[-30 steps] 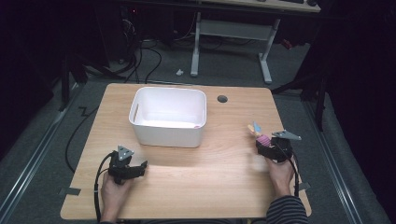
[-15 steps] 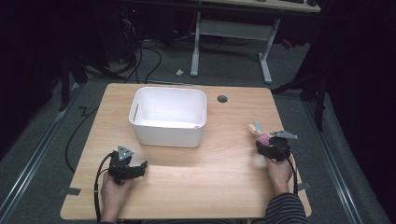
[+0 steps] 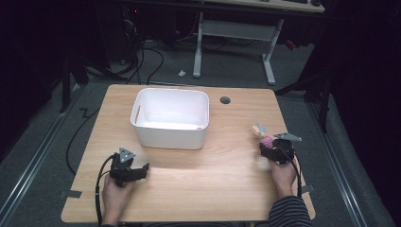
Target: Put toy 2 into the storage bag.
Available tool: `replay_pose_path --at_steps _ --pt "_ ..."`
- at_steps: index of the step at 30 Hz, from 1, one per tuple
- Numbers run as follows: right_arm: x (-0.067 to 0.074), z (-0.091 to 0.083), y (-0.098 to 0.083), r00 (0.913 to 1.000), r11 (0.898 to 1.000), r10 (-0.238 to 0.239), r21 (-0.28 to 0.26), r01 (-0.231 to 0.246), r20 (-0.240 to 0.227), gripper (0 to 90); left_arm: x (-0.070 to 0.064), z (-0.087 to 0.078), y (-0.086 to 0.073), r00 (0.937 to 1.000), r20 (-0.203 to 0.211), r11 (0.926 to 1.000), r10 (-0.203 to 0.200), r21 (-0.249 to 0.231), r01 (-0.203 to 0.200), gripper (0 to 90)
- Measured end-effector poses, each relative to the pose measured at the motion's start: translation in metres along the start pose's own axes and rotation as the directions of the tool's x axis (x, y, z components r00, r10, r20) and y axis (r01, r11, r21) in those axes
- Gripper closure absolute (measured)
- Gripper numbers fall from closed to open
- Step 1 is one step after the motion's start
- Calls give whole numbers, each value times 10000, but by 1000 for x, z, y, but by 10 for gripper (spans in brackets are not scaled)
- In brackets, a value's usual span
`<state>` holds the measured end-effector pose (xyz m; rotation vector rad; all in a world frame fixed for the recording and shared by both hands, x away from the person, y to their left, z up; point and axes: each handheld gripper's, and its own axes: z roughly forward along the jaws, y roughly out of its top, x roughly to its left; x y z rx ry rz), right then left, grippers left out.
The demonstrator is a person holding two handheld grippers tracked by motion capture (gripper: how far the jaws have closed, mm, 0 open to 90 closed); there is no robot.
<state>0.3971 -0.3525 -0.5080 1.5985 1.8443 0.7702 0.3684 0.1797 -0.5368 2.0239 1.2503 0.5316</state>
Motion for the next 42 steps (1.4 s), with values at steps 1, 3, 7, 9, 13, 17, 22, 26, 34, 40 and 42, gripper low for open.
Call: replay_pose_path --at_steps 1,3,7,9,13,17,22,26,34,40,42 --pt "0 0 0 10000 10000 -35 -5 35 -8 358 0 0 0 10000 1 10000 0 1 0 199" --pt "1 0 0 10000 10000 -81 0 81 20 360 0 0 0 10000 1 10000 4 4 -4 199" --pt "1 -1 1 9999 9999 -129 8 129 -97 364 0 0 0 10000 -5 10000 -8 1 8 199" --pt "1 -2 1 9996 9999 -155 -4 155 -233 366 0 0 0 10000 -5 10000 -10 1 10 199" --pt "2 -9 2 9984 9997 -141 -182 132 -544 365 0 0 0 10000 -6 10000 -2 8 2 200" --pt "4 -17 4 9959 9993 -236 -318 209 -872 365 0 0 0 10000 -4 10000 -7 4 7 199" --pt "6 -21 4 9919 9990 -194 -432 141 -1258 363 0 0 0 10000 -1 10000 9 16 -9 200" --pt "6 -25 5 9838 9974 66 -691 -193 -1793 363 0 0 0 10000 -3 10000 -5 6 5 200" --pt "6 -30 5 9770 9979 88 -608 -222 -2131 363 0 0 0 10000 2 10000 -10 1 10 200" --pt "7 -36 5 9736 9976 -64 -689 -96 -2282 363 0 0 0 10000 0 10000 -12 -1 12 200" --pt "7 -37 5 9727 9976 -124 -687 -36 -2316 363 0 0 0 10000 1 10000 -10 2 10 200"
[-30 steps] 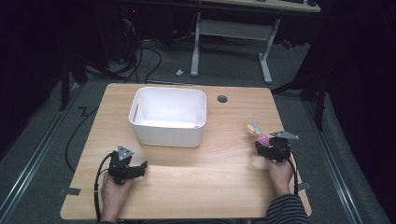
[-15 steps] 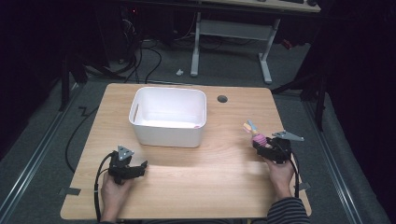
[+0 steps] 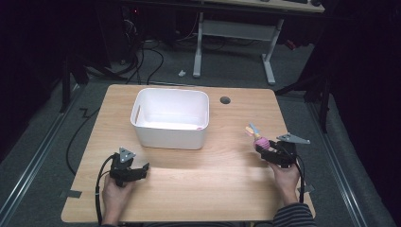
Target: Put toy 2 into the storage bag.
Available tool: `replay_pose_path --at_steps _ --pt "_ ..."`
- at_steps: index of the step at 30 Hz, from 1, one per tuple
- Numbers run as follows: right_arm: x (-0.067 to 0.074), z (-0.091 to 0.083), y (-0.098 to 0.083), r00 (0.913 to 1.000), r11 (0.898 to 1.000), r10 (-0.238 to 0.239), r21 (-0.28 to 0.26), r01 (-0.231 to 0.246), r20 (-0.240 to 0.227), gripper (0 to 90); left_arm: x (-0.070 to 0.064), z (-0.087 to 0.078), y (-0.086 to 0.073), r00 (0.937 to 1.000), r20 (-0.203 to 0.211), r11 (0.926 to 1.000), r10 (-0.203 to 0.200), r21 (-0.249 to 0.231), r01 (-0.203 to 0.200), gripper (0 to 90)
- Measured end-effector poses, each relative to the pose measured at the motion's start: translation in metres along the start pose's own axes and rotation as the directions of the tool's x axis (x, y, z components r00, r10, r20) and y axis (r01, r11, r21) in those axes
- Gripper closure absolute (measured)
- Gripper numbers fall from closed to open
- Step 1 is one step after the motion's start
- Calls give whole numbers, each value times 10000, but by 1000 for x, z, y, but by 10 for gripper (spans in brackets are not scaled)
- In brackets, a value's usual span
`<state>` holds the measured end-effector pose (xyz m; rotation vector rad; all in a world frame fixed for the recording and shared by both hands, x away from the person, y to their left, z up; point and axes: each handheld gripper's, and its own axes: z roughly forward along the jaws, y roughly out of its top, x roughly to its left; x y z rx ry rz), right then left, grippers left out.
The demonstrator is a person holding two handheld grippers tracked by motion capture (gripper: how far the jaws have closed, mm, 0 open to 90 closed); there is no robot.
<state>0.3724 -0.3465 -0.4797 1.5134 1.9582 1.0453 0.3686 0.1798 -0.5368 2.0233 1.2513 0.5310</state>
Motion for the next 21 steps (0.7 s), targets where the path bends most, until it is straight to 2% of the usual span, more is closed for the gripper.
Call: replay_pose_path --at_steps 5,18,21 --pt "2 -5 1 9997 10000 97 14 -97 -209 364 0 0 0 10000 1 10000 -1 0 1 200" --pt "10 -19 10 9983 9996 -222 -194 212 -532 363 0 0 0 10000 -7 10000 -37 -20 37 207" --pt "12 -22 12 9974 9994 -175 -310 154 -702 364 0 0 0 10000 -14 10000 -41 -23 41 209"
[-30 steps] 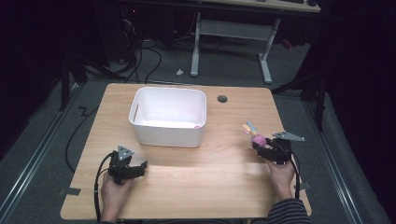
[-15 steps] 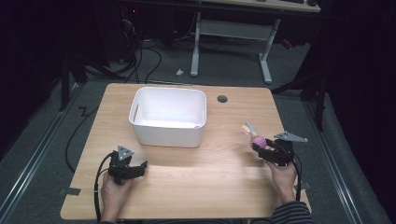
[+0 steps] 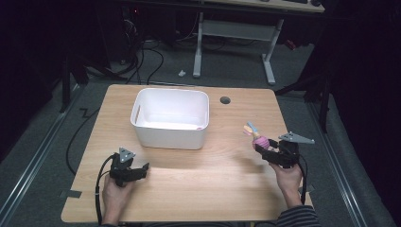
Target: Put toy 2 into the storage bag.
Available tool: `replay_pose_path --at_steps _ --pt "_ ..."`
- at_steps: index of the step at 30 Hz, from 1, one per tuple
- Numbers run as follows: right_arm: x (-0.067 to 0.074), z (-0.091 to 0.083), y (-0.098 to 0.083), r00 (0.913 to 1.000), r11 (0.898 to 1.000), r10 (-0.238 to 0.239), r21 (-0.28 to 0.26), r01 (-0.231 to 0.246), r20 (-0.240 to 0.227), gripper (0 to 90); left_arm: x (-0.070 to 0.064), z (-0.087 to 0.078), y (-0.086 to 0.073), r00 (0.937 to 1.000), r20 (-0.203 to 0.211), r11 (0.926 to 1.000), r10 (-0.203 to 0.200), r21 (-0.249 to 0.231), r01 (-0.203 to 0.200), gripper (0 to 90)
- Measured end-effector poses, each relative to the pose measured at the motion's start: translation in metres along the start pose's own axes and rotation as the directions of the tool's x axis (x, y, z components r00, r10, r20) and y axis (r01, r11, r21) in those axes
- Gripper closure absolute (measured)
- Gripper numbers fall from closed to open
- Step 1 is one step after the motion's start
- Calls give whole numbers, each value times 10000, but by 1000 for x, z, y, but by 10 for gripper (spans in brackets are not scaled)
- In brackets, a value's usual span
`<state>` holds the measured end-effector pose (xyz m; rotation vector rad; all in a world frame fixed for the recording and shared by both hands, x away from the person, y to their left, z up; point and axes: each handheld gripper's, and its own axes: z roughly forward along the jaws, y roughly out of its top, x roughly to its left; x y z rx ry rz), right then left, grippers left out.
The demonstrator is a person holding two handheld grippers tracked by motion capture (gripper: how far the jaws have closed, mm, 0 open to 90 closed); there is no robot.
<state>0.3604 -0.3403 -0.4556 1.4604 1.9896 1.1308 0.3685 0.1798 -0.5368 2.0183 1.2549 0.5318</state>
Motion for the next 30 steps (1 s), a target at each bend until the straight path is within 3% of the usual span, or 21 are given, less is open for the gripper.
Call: replay_pose_path --at_steps 30 --pt "22 -8 28 9969 9989 -454 -163 445 -636 365 0 1 0 9999 85 10000 54 69 -55 183"
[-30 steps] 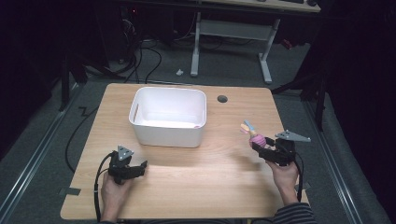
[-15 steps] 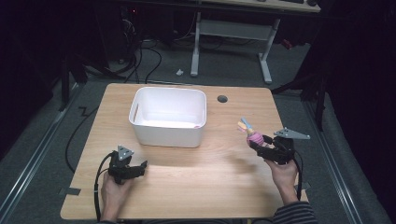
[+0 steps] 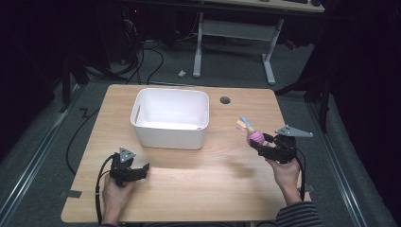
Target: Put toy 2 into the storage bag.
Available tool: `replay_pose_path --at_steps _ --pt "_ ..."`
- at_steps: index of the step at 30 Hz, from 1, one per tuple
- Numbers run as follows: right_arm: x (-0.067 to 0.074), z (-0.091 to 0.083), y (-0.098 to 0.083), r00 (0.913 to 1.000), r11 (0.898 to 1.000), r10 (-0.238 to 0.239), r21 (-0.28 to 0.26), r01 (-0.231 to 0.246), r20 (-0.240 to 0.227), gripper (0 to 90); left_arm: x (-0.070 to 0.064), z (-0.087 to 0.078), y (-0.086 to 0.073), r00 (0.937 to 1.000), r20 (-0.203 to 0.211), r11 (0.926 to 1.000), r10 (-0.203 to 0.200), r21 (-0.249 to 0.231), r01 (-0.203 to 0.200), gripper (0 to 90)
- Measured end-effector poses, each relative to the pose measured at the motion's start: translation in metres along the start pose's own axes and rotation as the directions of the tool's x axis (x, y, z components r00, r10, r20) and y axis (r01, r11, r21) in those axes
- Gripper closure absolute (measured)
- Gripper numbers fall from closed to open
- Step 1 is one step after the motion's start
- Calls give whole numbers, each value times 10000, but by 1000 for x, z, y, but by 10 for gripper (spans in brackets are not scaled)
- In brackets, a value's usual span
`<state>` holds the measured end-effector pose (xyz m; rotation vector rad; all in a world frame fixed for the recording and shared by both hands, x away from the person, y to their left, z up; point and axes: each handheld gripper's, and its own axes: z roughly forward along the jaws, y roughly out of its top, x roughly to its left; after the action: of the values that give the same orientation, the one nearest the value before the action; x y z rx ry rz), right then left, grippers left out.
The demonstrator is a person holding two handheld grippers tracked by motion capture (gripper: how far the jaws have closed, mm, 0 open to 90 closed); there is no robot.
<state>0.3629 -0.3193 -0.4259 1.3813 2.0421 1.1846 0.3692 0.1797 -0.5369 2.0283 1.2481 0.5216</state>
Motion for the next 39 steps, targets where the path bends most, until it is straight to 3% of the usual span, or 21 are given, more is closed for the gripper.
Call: replay_pose_path --at_steps 17,39 --pt "15 2 20 9974 9996 -223 -201 210 -681 366 0 1 0 10000 23 10000 9 56 -9 145" --pt "31 10 45 9914 9977 -641 -280 612 -1138 367 0 1 0 10000 14 10000 28 47 -28 151"
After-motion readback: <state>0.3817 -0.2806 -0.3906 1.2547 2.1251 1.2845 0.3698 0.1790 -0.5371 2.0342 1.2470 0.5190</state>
